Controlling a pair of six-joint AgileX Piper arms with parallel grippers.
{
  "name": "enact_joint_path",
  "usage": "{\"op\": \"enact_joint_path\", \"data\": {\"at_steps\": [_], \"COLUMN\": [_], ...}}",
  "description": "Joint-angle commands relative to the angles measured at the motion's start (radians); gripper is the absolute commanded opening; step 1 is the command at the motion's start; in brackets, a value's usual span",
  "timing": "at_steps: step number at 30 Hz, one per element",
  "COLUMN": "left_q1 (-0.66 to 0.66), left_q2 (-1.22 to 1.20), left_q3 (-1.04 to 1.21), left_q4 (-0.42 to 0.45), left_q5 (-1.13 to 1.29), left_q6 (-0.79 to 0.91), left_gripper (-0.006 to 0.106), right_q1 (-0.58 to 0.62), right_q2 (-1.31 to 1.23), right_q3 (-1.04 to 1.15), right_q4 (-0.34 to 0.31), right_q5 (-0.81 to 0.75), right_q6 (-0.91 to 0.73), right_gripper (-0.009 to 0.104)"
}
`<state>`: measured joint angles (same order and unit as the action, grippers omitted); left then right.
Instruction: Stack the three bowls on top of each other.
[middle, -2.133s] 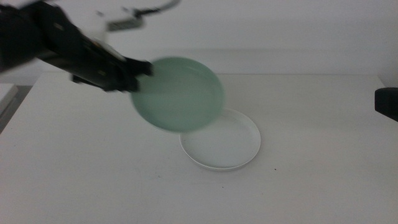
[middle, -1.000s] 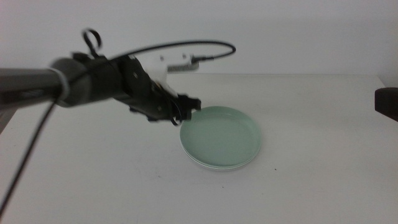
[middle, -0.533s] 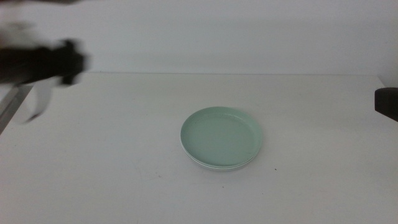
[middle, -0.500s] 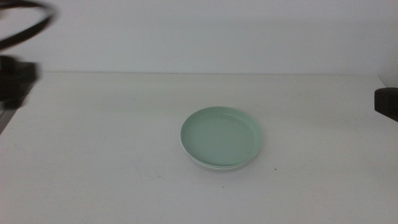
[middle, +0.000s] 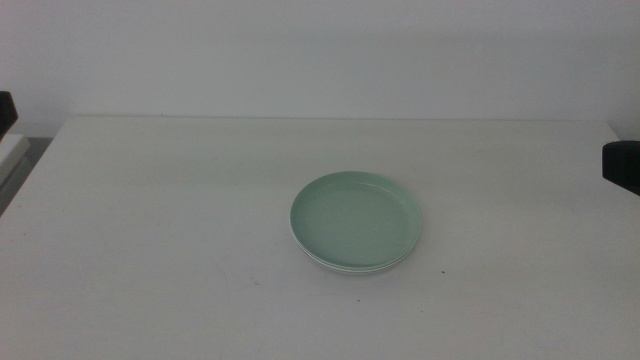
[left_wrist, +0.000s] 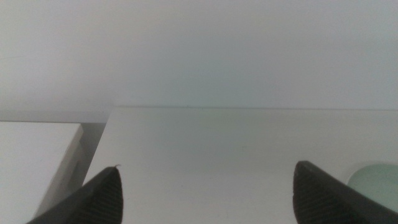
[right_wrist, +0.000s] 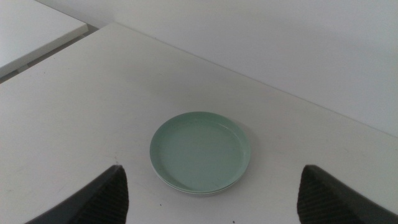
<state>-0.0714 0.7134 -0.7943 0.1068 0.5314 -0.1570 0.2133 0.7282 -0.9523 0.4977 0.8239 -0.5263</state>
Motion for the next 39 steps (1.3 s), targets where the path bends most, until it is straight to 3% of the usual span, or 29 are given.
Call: {"op": "enact_joint_path", "data": {"at_steps": [1,12,16,19,22,27,32,39], "left_q1": [0.001,0.001,0.001,0.001,0.001,0.001,0.001,0.001], "left_q2": [-0.001,-0.001,-0.001,-0.001,-0.012,-0.158,-0.389,-0.689], "left_q3": [0.003,0.003,0.003,0.005,0.012,0.185,0.452,0.692], "left_q4": [-0.011,-0.011,-0.011,-0.011,-0.014,-0.07,-0.107,-0.107], "left_q5": [-0.027,-0.05,-0.05,-0.04,-0.037,-0.097,-0.108,-0.121], "left_q6": [-0.005,-0.005,-0.005,-0.005,-0.005,-0.005,-0.005,-0.005], "left_gripper": [0.094,0.094,0.094,0.094,0.094,0.094,0.094,0.094], "right_q1": [-0.005,-0.005,-0.005,-0.005,-0.027,-0.145,-0.233,-0.235], "right_q2": [-0.005,-0.001,-0.037,-0.076,-0.139,-0.313,-0.513,-0.728], "right_q3": [0.004,0.026,0.105,0.214,0.361,0.612,0.837,0.952], "right_q4": [0.001,-0.009,-0.174,-0.26,-0.246,-0.241,-0.241,-0.241], "right_q5": [-0.008,-0.022,-0.109,-0.284,-0.469,-0.647,-0.668,-0.666], "right_q6": [-0.004,-0.004,-0.004,-0.004,-0.004,-0.004,-0.004,-0.004], "right_gripper": [0.088,0.088,0.088,0.088,0.088,0.088,0.088,0.088]}}
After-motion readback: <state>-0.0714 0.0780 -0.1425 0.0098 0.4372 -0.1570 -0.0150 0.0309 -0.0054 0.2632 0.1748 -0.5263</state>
